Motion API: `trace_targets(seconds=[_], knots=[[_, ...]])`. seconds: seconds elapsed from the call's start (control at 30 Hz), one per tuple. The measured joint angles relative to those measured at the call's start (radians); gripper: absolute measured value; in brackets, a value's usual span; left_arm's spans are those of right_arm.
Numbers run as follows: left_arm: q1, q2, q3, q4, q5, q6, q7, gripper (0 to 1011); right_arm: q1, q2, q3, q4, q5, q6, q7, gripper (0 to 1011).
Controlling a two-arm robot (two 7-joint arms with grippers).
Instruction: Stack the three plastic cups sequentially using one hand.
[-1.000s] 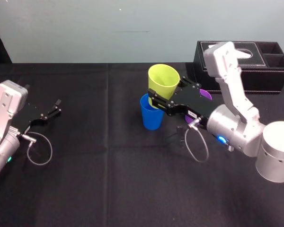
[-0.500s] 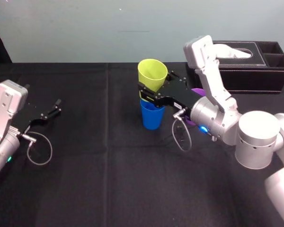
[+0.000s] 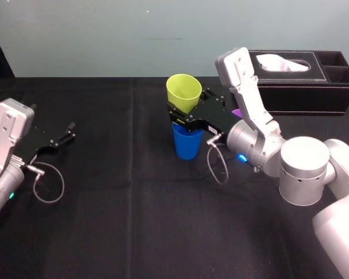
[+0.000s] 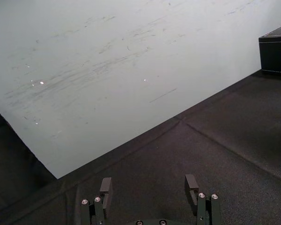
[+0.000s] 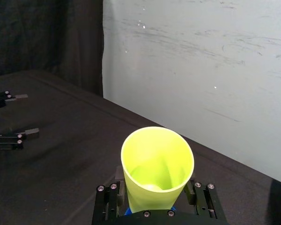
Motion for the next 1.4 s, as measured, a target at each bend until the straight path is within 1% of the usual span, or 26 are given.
trace_targets(seconds=[0.27, 0.73, 1.03, 1.23, 1.4], knots=[[0.000, 0.000, 0.000, 0.000, 0.000, 0.000, 0.000, 1012, 0.006, -0.013, 0.011, 0.022, -0.017, -0.006, -0.001, 730], [0.000, 0.000, 0.000, 0.000, 0.000, 0.000, 0.000, 1011, -0.012, -0.015, 0.027, 0.030, -0.029, -0.013, 0.010, 730], [0.000, 0.000, 0.000, 0.000, 0.000, 0.000, 0.000, 1011, -0.014, -0.019, 0.028, 0.045, -0.039, -0.015, 0.013, 730], [0.000, 0.000, 0.000, 0.000, 0.000, 0.000, 0.000, 1011, -0.023, -0.019, 0.033, 0.030, -0.038, -0.015, 0.017, 730], [0.000, 0.000, 0.000, 0.000, 0.000, 0.000, 0.000, 1011, -0.038, -0.014, 0.039, -0.002, -0.030, -0.011, 0.024, 730]])
